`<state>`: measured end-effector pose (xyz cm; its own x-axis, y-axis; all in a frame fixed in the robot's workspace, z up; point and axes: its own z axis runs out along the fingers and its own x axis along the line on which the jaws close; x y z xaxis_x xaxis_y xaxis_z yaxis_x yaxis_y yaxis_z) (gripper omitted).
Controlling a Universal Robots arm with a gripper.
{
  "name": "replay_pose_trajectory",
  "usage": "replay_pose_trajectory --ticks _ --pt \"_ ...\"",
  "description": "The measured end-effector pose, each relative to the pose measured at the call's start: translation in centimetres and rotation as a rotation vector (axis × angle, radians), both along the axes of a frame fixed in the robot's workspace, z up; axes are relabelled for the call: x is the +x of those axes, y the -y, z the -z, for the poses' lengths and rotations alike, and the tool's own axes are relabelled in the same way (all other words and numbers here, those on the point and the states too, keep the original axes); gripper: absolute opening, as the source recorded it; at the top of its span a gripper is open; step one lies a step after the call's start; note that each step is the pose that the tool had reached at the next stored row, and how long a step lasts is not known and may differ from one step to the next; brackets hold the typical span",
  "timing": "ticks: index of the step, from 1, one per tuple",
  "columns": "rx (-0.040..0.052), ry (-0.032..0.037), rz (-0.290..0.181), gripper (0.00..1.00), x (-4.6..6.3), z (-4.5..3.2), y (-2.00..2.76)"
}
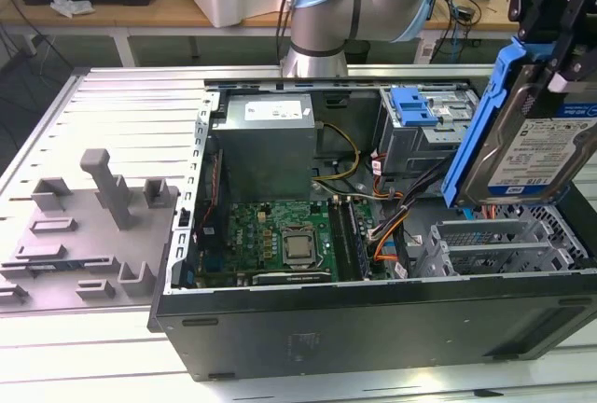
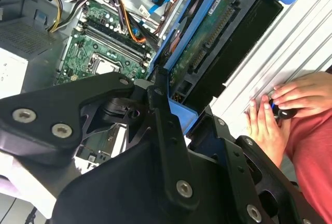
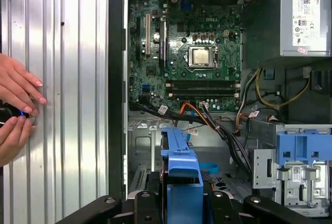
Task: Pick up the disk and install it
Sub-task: 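Insert the disk into the insertion slot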
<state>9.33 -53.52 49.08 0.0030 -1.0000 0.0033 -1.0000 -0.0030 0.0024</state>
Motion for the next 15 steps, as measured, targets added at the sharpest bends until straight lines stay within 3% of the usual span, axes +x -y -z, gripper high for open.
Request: replay_pose_trajectory --ticks 15 --pt "0.0011 0.0001 0.0 0.37 0.32 0.61 0.42"
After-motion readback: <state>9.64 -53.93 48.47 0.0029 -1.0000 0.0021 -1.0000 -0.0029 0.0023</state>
